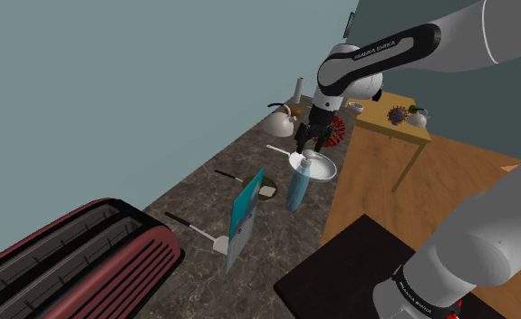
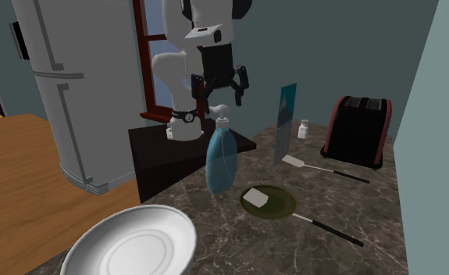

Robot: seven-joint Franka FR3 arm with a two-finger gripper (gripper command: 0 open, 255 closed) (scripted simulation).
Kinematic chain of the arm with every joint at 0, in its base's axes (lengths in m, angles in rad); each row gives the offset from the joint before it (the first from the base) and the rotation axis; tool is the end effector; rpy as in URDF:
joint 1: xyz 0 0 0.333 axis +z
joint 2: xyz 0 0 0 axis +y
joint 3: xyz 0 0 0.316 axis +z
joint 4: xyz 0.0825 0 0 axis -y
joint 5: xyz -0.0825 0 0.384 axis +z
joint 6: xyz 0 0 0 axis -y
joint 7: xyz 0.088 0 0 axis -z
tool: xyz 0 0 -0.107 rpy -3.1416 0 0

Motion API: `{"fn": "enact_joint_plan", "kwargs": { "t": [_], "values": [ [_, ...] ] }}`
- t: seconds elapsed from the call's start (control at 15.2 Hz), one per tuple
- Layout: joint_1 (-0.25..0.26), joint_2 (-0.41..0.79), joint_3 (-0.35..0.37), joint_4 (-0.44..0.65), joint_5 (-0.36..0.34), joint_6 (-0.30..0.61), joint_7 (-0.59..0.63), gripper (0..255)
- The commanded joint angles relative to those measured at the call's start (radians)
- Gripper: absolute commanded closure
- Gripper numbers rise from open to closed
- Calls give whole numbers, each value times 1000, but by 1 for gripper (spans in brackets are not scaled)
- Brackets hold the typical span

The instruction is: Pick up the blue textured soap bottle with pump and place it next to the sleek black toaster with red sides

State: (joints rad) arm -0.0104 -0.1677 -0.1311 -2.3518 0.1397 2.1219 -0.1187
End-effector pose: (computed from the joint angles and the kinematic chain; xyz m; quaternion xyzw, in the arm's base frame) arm 0.4677 -0.0607 0.3923 -0.9959 0.0485 0.0230 0.0727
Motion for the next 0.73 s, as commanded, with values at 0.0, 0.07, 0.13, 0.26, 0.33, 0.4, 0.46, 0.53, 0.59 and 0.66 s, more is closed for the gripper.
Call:
{"fn": "enact_joint_plan", "kwargs": {
  "t": [0.0, 0.07, 0.13, 0.26, 0.33, 0.4, 0.46, 0.53, 0.59, 0.66],
  "values": [
    [1, 15, -1, -12, 5, 27, -7, 0],
    [2, 21, 0, -20, 8, 41, -8, 0],
    [3, 28, 0, -28, 11, 55, -10, 0],
    [3, 31, 1, -32, 12, 63, -11, 0],
    [3, 31, 1, -32, 12, 63, -11, 0],
    [3, 31, 1, -32, 12, 63, -11, 0],
    [3, 31, 1, -32, 12, 63, -11, 0],
    [3, 31, 1, -32, 12, 63, -11, 0],
    [3, 31, 1, -32, 12, 63, -11, 0],
    [3, 31, 1, -32, 12, 63, -11, 0]
  ]
}}
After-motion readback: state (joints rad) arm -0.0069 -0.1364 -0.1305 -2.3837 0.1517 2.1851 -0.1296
